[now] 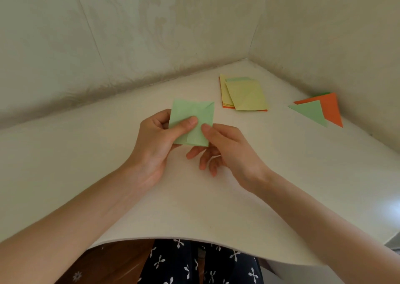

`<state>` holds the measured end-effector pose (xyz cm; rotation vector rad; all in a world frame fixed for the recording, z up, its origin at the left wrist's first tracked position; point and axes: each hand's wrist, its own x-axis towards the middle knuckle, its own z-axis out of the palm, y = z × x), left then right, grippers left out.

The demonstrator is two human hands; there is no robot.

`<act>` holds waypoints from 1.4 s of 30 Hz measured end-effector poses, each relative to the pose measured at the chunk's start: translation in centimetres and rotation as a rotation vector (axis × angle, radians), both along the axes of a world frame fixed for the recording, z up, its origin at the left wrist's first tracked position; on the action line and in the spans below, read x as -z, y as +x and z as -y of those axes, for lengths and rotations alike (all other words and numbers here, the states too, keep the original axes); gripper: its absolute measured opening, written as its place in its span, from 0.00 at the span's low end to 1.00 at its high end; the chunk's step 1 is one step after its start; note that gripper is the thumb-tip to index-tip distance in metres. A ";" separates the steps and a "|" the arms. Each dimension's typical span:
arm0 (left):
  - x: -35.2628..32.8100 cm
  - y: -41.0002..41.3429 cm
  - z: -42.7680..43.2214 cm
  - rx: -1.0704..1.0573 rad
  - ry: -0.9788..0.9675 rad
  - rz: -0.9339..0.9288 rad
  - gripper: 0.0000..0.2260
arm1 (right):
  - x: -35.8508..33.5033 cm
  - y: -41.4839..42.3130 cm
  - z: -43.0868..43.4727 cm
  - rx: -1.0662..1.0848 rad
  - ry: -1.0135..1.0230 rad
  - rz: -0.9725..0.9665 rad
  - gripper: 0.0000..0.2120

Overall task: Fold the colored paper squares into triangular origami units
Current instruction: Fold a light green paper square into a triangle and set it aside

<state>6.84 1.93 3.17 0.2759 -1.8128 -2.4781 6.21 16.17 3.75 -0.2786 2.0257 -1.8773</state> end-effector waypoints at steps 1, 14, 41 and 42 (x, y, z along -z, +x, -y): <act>0.0 0.0 0.0 -0.002 -0.002 -0.002 0.14 | 0.2 0.0 0.3 0.008 0.016 -0.022 0.15; -1.0 -1.1 2.3 -0.118 0.133 -0.058 0.09 | 0.9 0.1 -0.2 0.179 0.188 -0.289 0.22; -0.1 -1.2 2.7 0.302 -0.298 0.055 0.14 | -0.9 -1.9 -2.7 -0.046 -0.079 0.072 0.13; -0.1 -1.1 2.7 0.315 -0.312 0.031 0.12 | -0.9 -1.9 -2.7 -0.057 -0.100 0.139 0.13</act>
